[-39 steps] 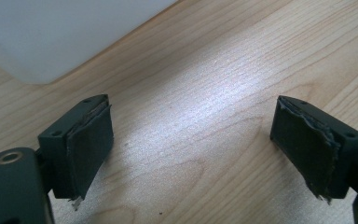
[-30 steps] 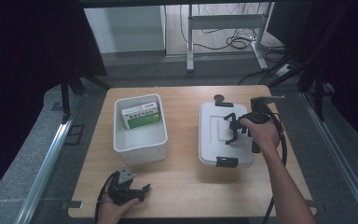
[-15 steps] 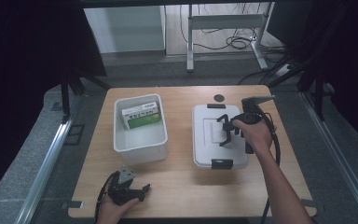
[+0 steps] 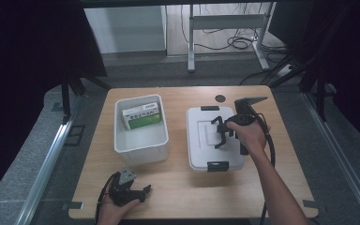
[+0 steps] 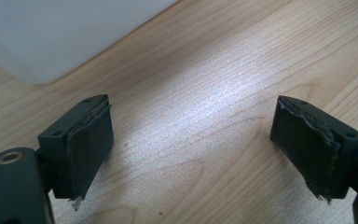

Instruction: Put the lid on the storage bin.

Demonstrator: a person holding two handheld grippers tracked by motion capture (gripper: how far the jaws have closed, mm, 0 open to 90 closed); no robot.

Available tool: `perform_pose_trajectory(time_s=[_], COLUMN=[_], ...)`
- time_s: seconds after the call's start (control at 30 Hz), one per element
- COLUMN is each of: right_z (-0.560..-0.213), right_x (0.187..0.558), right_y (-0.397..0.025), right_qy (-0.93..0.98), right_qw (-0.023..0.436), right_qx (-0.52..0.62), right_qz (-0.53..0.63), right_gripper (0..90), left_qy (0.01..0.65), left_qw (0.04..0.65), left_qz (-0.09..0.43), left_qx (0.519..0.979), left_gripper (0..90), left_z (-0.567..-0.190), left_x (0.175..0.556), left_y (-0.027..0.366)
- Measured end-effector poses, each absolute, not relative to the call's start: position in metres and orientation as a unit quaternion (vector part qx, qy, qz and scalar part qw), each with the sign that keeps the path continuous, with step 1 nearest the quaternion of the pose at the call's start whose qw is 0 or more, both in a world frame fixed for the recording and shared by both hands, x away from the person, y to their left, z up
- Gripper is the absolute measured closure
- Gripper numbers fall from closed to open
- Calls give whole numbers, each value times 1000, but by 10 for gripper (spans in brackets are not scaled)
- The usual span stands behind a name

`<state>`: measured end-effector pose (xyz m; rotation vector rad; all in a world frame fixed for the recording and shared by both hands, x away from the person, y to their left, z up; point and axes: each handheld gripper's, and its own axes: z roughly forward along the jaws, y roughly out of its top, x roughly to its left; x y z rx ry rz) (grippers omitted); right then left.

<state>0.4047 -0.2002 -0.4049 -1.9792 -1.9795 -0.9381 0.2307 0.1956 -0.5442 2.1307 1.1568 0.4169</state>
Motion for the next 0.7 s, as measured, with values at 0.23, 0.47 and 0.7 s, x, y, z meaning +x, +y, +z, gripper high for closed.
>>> perform_pose_trajectory(time_s=[0.23, 0.47, 0.7], right_z=[-406, -408, -411], right_x=[404, 405, 404], right_y=[-198, -192, -179], right_qy=[-669, -675, -687], right_qw=[97, 97, 99], right_qx=[-667, -663, -653], right_qz=[-313, -307, -302], right_gripper=[841, 841, 841], left_qy=[443, 443, 443], left_qw=[334, 334, 334], left_qz=[160, 160, 160], left_qx=[816, 816, 817], left_gripper=[130, 130, 130], left_z=[-544, -544, -544], left_x=[231, 231, 231], left_y=[196, 196, 196])
